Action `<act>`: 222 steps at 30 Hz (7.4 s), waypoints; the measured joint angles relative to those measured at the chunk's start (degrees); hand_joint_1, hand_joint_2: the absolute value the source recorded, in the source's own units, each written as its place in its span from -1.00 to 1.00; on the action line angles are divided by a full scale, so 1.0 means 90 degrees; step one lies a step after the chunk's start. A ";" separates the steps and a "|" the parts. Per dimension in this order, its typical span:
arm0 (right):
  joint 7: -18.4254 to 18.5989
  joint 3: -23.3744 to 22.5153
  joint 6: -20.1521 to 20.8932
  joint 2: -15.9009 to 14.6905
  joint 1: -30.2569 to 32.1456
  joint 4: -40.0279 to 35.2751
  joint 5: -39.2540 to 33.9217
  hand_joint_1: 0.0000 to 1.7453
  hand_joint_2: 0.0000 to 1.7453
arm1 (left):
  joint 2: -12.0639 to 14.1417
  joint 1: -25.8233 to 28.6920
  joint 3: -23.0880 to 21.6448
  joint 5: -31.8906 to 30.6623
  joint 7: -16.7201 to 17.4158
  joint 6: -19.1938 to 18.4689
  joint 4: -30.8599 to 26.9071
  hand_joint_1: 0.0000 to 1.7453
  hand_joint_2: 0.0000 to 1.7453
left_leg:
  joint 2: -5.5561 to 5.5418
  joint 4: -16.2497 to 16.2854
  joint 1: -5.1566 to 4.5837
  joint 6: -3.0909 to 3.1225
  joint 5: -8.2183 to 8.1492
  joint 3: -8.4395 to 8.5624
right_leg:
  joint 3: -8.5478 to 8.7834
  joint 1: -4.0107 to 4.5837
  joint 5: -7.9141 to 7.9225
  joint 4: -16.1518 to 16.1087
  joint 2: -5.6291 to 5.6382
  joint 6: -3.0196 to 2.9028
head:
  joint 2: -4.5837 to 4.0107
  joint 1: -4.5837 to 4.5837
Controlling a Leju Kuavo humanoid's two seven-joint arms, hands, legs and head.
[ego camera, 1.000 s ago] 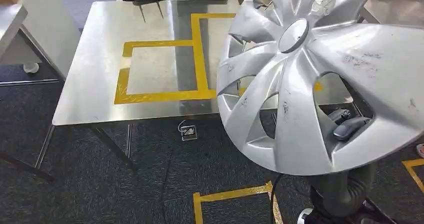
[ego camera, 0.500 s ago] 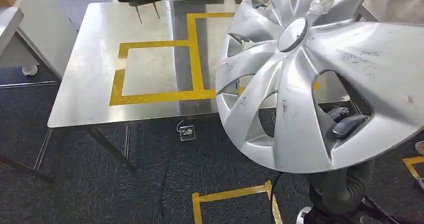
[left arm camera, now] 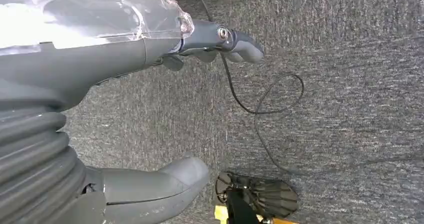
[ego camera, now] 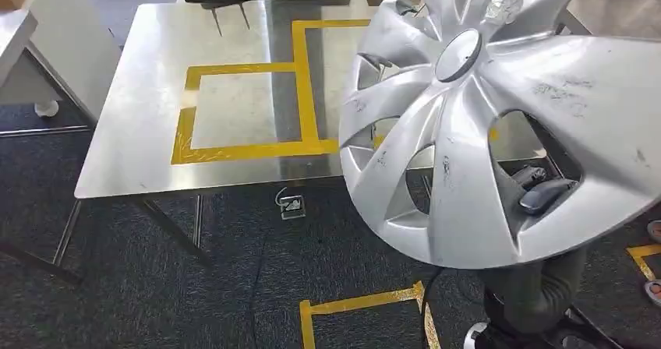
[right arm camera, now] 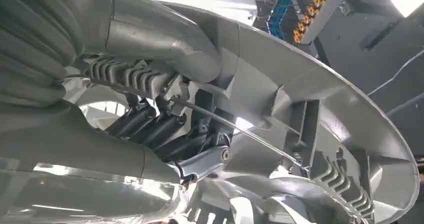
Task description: Take the parts from the cabinet and place them on the table.
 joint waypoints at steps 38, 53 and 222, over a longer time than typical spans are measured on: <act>0.0000 -0.0041 -0.0007 0.0002 0.0021 0.0000 -0.0002 1.00 1.00 | 0.0012 0.0004 0.0000 -0.0068 -0.0036 -0.0002 0.0000 -1.00 1.00 | 0.0010 -0.0114 -0.0069 0.0189 -0.0105 0.0265 | -0.1011 -0.0047 -0.0494 0.1793 0.0016 0.0045 | 0.0000 0.0116; 0.0000 -0.0044 -0.0019 0.0005 0.0038 -0.0034 0.0000 1.00 1.00 | -0.0019 0.0018 0.0002 -0.0095 -0.0056 0.0000 0.0002 -1.00 1.00 | -0.0023 0.1692 0.0041 -0.0285 -0.0616 -0.0876 | 0.0072 0.0018 -0.0049 -0.0019 0.0005 -0.0295 | 0.0000 -0.0129; 0.3511 0.2498 0.1449 -0.0884 -0.6483 0.6170 0.0765 -1.00 -1.00 | -0.0580 -0.0302 -0.0862 -0.0095 0.0177 -0.0712 -0.0010 -1.00 -1.00 | -0.0053 0.0051 -0.0130 0.0118 -0.0304 0.0267 | -0.0360 0.0090 0.0149 0.0257 0.0041 -0.0108 | 0.0000 -0.0032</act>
